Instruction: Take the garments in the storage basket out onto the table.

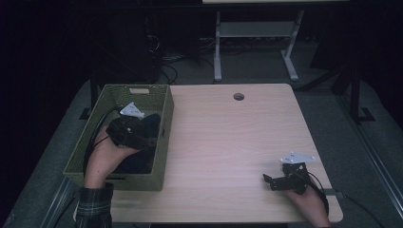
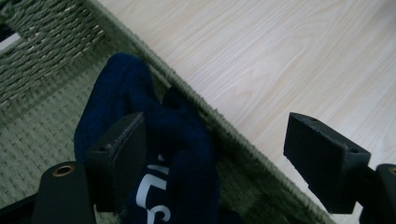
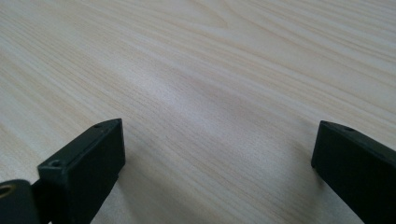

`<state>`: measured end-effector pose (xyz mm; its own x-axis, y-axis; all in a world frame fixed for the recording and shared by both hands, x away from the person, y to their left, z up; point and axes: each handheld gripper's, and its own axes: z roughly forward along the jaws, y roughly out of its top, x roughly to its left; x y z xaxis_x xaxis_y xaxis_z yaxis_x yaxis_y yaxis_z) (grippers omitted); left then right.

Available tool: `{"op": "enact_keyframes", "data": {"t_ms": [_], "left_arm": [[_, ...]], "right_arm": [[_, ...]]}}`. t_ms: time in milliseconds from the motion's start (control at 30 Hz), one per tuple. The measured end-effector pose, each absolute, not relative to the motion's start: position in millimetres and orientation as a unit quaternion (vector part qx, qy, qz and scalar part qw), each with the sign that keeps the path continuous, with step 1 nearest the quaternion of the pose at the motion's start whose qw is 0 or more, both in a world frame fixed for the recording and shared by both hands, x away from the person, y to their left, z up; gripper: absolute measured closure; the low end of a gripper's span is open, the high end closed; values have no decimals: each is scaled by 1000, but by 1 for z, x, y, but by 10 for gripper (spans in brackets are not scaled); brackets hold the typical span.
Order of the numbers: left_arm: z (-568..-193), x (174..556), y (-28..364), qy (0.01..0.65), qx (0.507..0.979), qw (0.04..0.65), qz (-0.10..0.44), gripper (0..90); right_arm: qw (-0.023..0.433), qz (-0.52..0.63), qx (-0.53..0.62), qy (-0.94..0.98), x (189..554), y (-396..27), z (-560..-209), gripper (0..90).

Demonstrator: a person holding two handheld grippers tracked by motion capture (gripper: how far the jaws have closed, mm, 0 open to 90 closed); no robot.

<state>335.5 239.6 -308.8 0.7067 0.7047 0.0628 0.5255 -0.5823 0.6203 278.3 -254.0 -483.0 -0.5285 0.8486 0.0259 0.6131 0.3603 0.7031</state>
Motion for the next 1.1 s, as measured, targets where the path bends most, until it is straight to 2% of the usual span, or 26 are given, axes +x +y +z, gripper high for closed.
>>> {"op": "enact_keyframes", "data": {"t_ms": [333, 1100], "left_arm": [[-317, 338, 250, 367, 878, 266, 154, 208], [-349, 350, 259, 386, 885, 233, 119, 208]], "right_arm": [[174, 338, 453, 806, 278, -254, -483, 25], [174, 338, 453, 806, 278, -254, -483, 24]]}}
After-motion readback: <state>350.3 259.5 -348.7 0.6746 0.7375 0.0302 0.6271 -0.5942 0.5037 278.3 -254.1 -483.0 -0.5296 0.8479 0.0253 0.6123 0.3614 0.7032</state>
